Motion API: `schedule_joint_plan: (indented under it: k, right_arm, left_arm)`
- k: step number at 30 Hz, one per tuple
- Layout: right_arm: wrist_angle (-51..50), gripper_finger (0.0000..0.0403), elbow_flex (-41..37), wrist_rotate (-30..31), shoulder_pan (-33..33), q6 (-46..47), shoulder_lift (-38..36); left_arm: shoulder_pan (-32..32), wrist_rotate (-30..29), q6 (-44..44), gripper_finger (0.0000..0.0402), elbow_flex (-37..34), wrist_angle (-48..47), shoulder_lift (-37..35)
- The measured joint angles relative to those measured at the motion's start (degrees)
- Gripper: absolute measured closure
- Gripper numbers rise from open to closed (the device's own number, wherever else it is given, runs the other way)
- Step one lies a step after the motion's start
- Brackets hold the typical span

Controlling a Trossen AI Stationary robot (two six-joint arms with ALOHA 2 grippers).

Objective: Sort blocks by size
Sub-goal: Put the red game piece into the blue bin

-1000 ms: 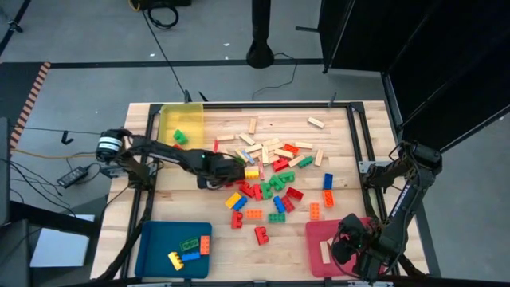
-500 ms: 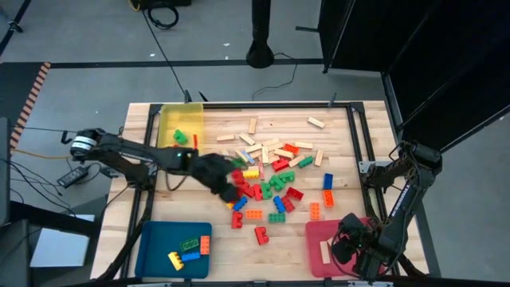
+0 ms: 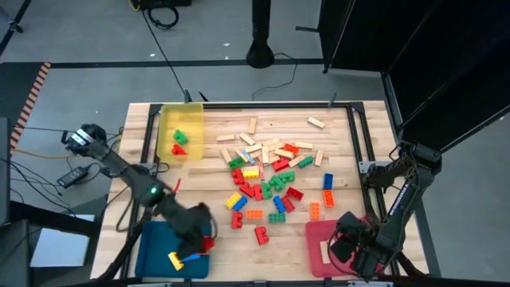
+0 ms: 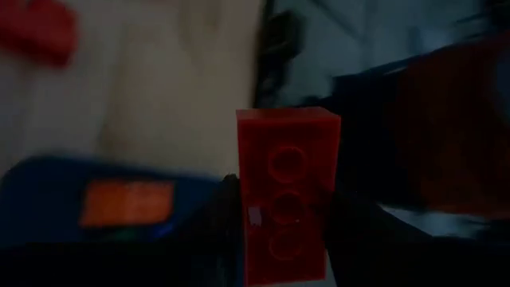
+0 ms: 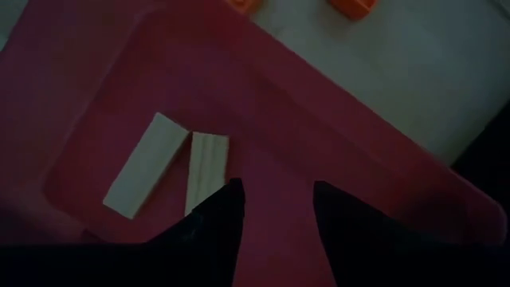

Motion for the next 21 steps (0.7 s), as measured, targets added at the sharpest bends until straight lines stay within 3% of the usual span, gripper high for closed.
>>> schedule_joint_plan:
  k: [7, 12, 21]
  right_arm:
    - [-0.02, 0.0237, 0.01, 0.0, -1.93, -5.91, 0.0]
    - [0.06, 0.0237, 0.0, -0.01, -3.53, -9.16, 0.0]
    - [0.16, 0.0238, 0.01, 0.01, -5.22, -12.15, 0.0]
  left_arm:
    - [-8.99, -10.93, -3.69, 0.0269, 0.0, -14.18, 0.5]
    - [-13.12, -11.2, -3.66, 0.027, -0.2, -19.34, 1.4]
    - [-18.46, -10.95, -6.53, 0.027, -8.14, -14.55, 1.4]
